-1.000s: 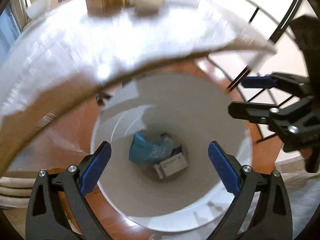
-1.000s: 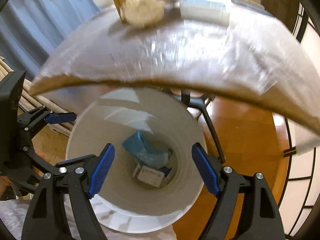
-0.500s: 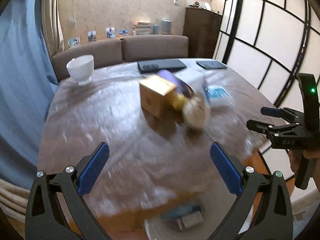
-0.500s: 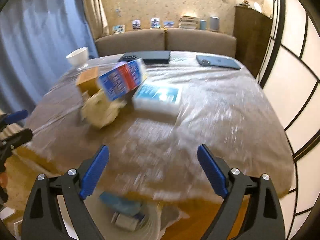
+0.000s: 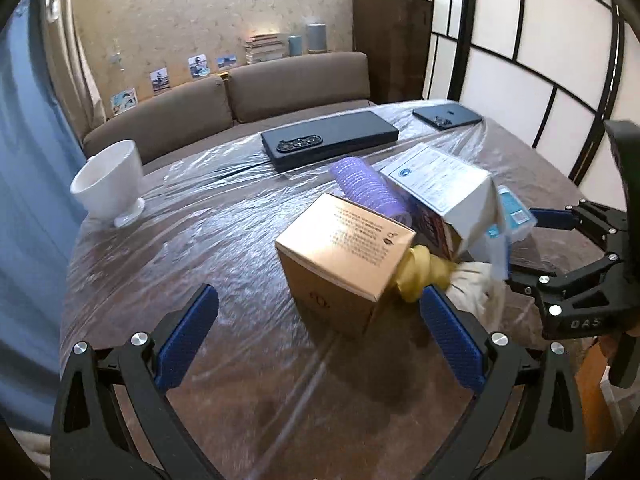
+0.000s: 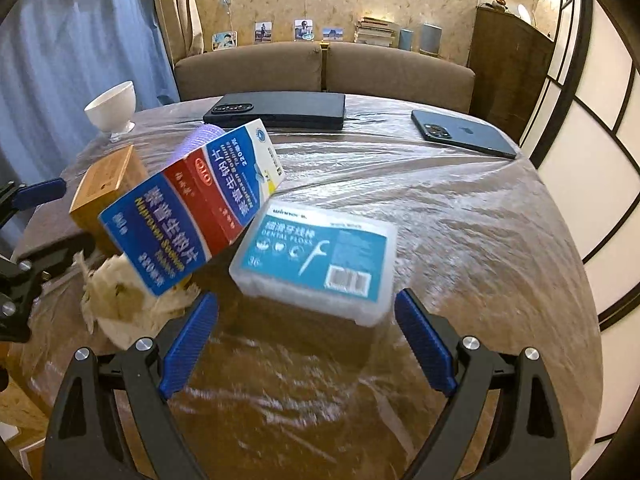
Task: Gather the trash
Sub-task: 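Close the left gripper on the gold box while the right gripper closes on the dental floss box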
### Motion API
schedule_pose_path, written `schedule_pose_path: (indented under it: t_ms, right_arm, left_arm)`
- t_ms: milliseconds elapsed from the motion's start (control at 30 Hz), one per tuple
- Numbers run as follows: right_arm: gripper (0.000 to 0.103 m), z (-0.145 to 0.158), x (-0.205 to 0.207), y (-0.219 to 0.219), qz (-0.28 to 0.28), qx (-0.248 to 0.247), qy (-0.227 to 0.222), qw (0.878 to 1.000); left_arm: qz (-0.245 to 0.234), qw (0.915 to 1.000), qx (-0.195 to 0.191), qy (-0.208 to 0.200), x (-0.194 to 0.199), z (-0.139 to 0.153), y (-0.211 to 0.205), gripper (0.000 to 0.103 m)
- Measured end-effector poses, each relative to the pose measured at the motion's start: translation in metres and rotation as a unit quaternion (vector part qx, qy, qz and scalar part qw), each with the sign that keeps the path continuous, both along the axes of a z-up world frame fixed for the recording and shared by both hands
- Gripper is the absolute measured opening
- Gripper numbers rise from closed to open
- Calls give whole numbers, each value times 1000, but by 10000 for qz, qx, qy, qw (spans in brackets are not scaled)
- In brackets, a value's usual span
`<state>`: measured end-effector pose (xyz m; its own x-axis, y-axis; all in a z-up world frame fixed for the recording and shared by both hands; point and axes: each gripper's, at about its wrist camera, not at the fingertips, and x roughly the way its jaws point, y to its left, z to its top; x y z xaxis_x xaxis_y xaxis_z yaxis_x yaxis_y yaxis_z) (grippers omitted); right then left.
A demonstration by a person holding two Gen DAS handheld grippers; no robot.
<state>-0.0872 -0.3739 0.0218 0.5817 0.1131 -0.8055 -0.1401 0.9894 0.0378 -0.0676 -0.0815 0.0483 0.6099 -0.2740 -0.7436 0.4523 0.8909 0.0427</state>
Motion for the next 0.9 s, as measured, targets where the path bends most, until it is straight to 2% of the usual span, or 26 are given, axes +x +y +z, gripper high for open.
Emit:
schedule_pose_path:
  t_ms: [167,367,467,567,667,700,900]
  right_arm:
    - [89,-3,12,2,-51,79,74,9999]
    - [88,-6,22,1,-99,140,128,9998]
    - [84,-5,23,0,-80,127,102,9998]
    - [84,-6,21,-1,-65,127,64,9999]
    - [84,-6,16,-3,-80,159,54,9998]
    - [84,-5,15,-3,-82,188,53,9998]
    - [84,1,4,-10,-100,292,-11,9995]
  left_arm:
    - [-42,9999,62,103,16,-10,-6,101]
    - [-101,9994,-215,267,28,-15,-5,101]
    - [-95,9987,-335,360,32,-17,-3,101]
    - [-123,9981,-438,423,34,-18,-3,92]
    - [-135,9979,-427,478,34,-20,-5,77]
    - [-161,9976,-440,510,33,-21,-6,69]
    - [-191,9969,-541,540,26,-20,-6,68]
